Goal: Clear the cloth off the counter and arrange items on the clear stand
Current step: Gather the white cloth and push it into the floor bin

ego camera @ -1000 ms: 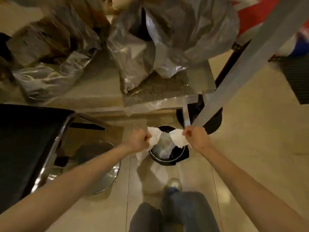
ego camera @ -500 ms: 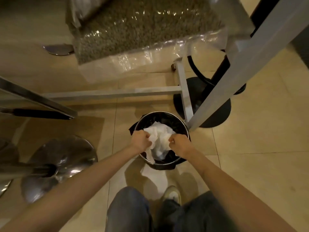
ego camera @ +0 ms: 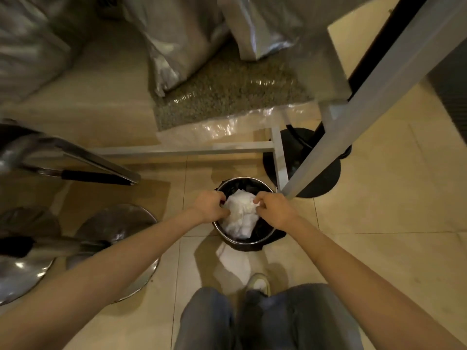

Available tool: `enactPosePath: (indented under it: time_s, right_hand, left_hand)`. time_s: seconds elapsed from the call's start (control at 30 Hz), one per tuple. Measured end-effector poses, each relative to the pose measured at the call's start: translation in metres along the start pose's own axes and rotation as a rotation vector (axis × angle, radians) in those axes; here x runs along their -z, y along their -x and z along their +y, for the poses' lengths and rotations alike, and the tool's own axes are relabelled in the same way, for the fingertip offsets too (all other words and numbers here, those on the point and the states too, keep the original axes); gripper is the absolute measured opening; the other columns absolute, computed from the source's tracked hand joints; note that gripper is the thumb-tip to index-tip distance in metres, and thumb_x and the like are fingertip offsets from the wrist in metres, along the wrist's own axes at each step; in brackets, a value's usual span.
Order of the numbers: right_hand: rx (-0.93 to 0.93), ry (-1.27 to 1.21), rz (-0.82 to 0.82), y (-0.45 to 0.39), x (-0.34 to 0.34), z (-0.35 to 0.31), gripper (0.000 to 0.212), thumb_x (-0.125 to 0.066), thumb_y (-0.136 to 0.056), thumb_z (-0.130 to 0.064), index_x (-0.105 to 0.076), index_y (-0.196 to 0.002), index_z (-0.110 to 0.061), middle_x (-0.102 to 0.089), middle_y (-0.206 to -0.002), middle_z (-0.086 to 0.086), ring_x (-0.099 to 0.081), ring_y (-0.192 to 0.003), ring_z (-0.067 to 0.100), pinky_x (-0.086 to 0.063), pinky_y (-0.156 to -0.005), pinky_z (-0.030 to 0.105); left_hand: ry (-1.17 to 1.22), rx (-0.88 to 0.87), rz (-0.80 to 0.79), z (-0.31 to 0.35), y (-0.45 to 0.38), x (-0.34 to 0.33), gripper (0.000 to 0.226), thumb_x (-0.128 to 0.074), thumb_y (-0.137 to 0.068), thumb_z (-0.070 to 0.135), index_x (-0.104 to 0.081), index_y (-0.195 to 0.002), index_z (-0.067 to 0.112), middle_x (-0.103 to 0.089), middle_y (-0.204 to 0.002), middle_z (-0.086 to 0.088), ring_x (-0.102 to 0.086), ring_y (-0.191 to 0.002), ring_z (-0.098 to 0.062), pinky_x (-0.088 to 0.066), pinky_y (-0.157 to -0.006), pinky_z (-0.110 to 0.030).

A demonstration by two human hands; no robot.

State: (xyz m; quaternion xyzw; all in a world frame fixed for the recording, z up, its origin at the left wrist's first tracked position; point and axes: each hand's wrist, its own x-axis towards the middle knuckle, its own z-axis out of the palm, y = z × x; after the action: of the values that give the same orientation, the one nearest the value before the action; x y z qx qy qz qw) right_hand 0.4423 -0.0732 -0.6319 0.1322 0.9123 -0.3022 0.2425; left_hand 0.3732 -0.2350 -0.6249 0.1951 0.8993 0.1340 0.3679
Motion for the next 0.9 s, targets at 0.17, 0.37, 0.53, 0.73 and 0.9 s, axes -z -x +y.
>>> enactPosePath:
  time_s: [0.17, 0.37, 0.53, 0.73, 0.9]
  right_hand:
    - [0.068, 0.053, -0.063, 0.064, 0.076, -0.058, 0.026, -0.052, -0.087, -0.017, -0.058, -0.112, -0.010, -0.066, -0.103, 0.014, -0.061, -0.097, 0.026, -0.049, -0.083, 0.034]
    - [0.117, 0.090, -0.141, 0.155, 0.179, -0.141, 0.028, -0.054, -0.088, -0.017, -0.058, -0.114, -0.007, -0.065, -0.106, 0.011, -0.060, -0.101, 0.025, -0.048, -0.088, 0.035]
    - [0.196, 0.142, -0.017, 0.223, 0.255, -0.206, 0.020, -0.055, -0.085, -0.018, -0.064, -0.101, -0.011, -0.062, -0.087, 0.004, -0.058, -0.087, 0.021, -0.045, -0.074, 0.031]
    - [0.365, 0.152, 0.129, 0.284, 0.328, -0.271, 0.026, -0.053, -0.088, -0.020, -0.063, -0.110, -0.008, -0.066, -0.108, 0.010, -0.061, -0.096, 0.021, -0.052, -0.084, 0.036]
    - [0.465, 0.104, 0.318, 0.309, 0.366, -0.316, 0.022, -0.055, -0.086, -0.020, -0.066, -0.103, -0.011, -0.069, -0.104, 0.010, -0.060, -0.089, 0.019, -0.043, -0.074, 0.026]
  left_hand:
    - [-0.058, -0.066, 0.037, 0.044, 0.082, 0.082, 0.036, -0.058, -0.084, 0.029, -0.060, -0.114, 0.008, -0.066, -0.114, -0.014, -0.060, -0.104, -0.028, -0.049, -0.086, -0.038]
    - [-0.096, -0.151, 0.039, 0.104, 0.200, 0.188, 0.042, -0.059, -0.084, 0.028, -0.056, -0.121, 0.007, -0.063, -0.120, -0.014, -0.058, -0.109, -0.027, -0.046, -0.091, -0.034]
    - [-0.120, -0.198, 0.097, 0.144, 0.289, 0.260, 0.043, -0.058, -0.085, 0.030, -0.054, -0.123, 0.011, -0.063, -0.120, -0.010, -0.058, -0.110, -0.024, -0.045, -0.088, -0.029]
    - [-0.096, -0.310, 0.203, 0.167, 0.366, 0.328, 0.041, -0.056, -0.087, 0.032, -0.057, -0.122, 0.012, -0.065, -0.119, -0.008, -0.060, -0.107, -0.019, -0.045, -0.087, -0.026]
    - [0.043, -0.344, 0.374, 0.168, 0.409, 0.383, 0.035, -0.059, -0.085, 0.030, -0.062, -0.117, 0.015, -0.066, -0.116, -0.003, -0.060, -0.096, -0.011, -0.047, -0.081, -0.020]
